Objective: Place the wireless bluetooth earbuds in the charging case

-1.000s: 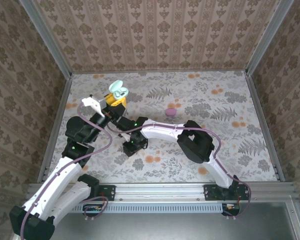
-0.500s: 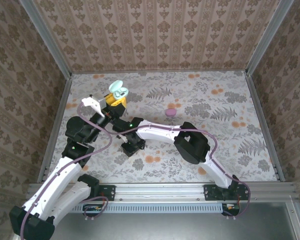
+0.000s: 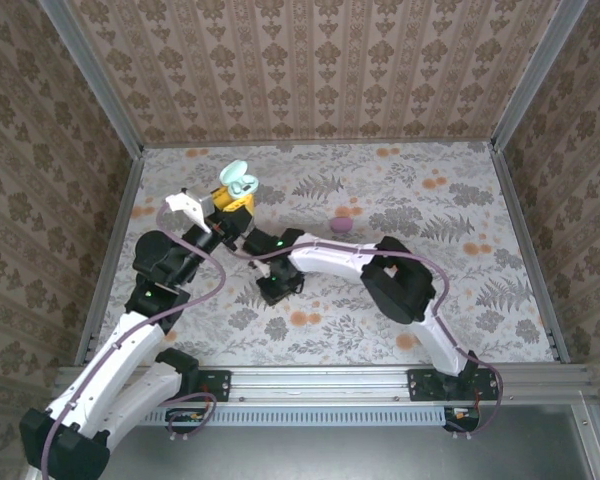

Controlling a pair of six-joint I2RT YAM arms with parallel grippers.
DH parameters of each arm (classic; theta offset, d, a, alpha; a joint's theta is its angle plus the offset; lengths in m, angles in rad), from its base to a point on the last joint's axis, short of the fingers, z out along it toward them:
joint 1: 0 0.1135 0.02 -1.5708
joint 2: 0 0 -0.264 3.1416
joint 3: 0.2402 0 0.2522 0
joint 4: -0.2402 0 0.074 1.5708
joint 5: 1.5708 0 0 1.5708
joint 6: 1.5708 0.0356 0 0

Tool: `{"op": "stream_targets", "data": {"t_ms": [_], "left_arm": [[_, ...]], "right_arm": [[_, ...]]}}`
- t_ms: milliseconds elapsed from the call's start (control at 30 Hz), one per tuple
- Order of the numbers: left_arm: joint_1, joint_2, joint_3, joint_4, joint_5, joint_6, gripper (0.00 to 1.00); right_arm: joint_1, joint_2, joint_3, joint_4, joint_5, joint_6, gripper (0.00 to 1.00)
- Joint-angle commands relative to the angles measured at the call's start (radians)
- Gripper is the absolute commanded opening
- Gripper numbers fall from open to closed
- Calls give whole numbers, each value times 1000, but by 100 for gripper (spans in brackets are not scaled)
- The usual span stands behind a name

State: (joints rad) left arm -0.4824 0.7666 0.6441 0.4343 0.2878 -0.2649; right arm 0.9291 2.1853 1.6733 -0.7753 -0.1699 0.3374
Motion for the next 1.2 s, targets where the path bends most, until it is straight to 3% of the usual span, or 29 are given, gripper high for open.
{"op": "stream_targets", "data": {"t_ms": [0,267,400,833,1167], "left_arm": [[5,23,23,10,15,-20,30],[-17,94,35,64,33,-22,30],[-24,119,41,81,39,-22,30],[-25,107,42,66,38,-10,29],[-25,92,29,62,28,-4,29]], "right_arm": [[-92,-147,-135,71,-60,52,28],[-282,-400,-473,12,29,15,28],[-361,-443,-569,12,44,-13,28],[-389,-357,-554,-17,91,-70,30],[-386,-398,-503,-83,151,-30,42]]}}
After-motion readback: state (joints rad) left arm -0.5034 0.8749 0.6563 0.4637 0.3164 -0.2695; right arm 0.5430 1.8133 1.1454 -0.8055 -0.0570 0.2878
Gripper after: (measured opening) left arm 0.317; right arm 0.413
